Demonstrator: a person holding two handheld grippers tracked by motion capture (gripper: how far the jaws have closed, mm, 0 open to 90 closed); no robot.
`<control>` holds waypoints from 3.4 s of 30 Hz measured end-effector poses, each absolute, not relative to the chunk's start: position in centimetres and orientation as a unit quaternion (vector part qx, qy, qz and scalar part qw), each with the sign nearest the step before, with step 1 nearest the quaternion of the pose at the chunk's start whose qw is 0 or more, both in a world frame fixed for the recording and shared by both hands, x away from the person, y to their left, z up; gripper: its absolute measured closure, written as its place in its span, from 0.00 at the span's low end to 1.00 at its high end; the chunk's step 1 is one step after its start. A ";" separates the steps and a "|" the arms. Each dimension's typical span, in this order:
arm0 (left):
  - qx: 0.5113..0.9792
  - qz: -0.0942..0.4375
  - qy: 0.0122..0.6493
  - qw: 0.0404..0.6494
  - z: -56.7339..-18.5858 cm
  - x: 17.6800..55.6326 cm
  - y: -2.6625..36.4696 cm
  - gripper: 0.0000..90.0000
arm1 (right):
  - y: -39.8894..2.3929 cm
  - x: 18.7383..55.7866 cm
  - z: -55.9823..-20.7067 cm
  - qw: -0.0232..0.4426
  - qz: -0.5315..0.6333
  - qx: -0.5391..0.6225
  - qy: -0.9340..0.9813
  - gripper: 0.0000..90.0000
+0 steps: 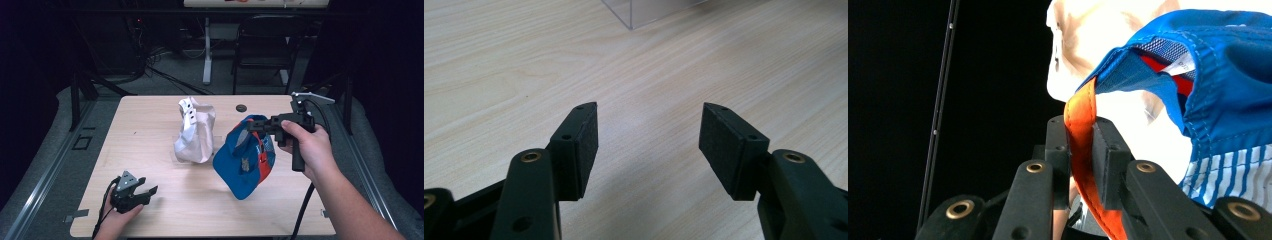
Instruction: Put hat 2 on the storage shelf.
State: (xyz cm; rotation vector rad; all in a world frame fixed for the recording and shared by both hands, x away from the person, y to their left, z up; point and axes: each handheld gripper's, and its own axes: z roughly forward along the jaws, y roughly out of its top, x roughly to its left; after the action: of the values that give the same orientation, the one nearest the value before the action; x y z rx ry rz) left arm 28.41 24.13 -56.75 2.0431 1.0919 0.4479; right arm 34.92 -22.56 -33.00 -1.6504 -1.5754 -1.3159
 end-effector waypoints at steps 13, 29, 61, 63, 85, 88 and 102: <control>0.799 0.177 0.428 0.383 -56.8 28.4 24.2 0.46 | -23.5 37.2 -30.3 0.219 -0.513 -0.622 -0.549 0.88; 0.801 0.176 0.426 0.383 -56.8 28.6 24.2 0.46 | -22.4 40.7 -30.1 0.178 -0.535 -0.648 -0.512 0.88; 0.802 0.174 0.427 0.379 -56.9 28.6 24.1 0.46 | -23.3 41.5 -31.2 0.147 -0.554 -0.672 -0.468 0.88; 0.801 0.175 0.427 0.380 -56.9 28.6 24.1 0.46 | -22.9 41.6 -31.1 0.147 -0.554 -0.669 -0.473 0.88; 0.802 0.175 0.427 0.380 -56.9 28.6 24.1 0.46 | -25.2 41.7 -32.4 0.119 -0.547 -0.698 -0.446 0.88; 0.802 0.175 0.427 0.380 -56.9 28.6 24.1 0.46 | -26.0 41.5 -32.6 0.115 -0.547 -0.704 -0.439 0.88; 0.803 0.174 0.426 0.378 -57.0 28.6 24.1 0.46 | -27.7 41.2 -33.3 0.104 -0.548 -0.714 -0.423 0.88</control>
State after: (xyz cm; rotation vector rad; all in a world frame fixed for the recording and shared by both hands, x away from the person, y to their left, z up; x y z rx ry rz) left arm 28.62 24.07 -56.97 2.0529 1.0899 0.4450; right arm 41.23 -27.72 -33.28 -2.1066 -1.2490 -1.6155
